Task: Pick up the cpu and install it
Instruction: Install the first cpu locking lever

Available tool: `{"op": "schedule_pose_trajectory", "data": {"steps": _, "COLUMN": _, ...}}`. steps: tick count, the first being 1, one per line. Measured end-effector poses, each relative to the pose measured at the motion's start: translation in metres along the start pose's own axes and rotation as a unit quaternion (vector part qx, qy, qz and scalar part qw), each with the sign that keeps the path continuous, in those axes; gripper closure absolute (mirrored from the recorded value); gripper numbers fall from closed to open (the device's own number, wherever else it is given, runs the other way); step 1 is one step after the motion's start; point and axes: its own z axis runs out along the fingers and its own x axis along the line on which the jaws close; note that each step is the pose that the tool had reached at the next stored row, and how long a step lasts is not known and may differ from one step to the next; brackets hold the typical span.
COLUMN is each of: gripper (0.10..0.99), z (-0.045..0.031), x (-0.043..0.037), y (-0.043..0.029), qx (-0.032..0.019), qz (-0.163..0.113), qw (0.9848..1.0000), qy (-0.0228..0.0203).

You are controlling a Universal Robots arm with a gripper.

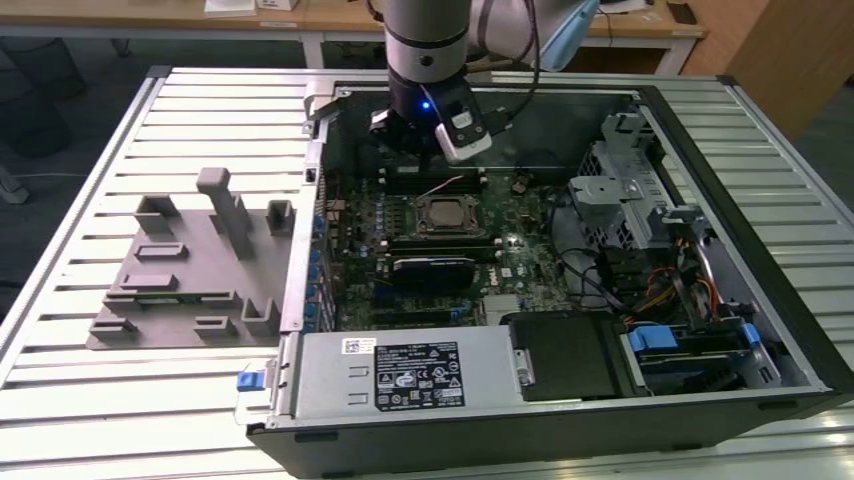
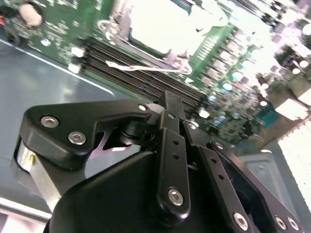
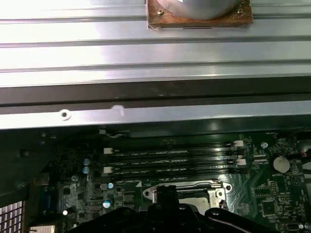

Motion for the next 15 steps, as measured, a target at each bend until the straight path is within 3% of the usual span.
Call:
{"op": "schedule_pose_trajectory", "data": {"steps": 2, "gripper": 0.980, "z": 0.0002, "x": -0.0042, "y": 0.0002, "qx": 0.0001, "qz": 0.000, "qw": 1.0000, "qy": 0.0001}}
{"op": "schedule_pose_trajectory", "data": {"steps": 9, "gripper": 0.980, "z": 0.0007, "x": -0.0047, "y": 0.0003, "qx": 0.0004, "qz": 0.000, "qw": 1.0000, "qy": -0.0003}}
{"op": "schedule_pose_trajectory", "data": {"steps": 15, "gripper": 0.980, "z": 0.0039, "x": -0.0045, "y": -0.0005, "qx": 0.0030, "qz": -0.002, "qw": 0.9999, "qy": -0.0109}}
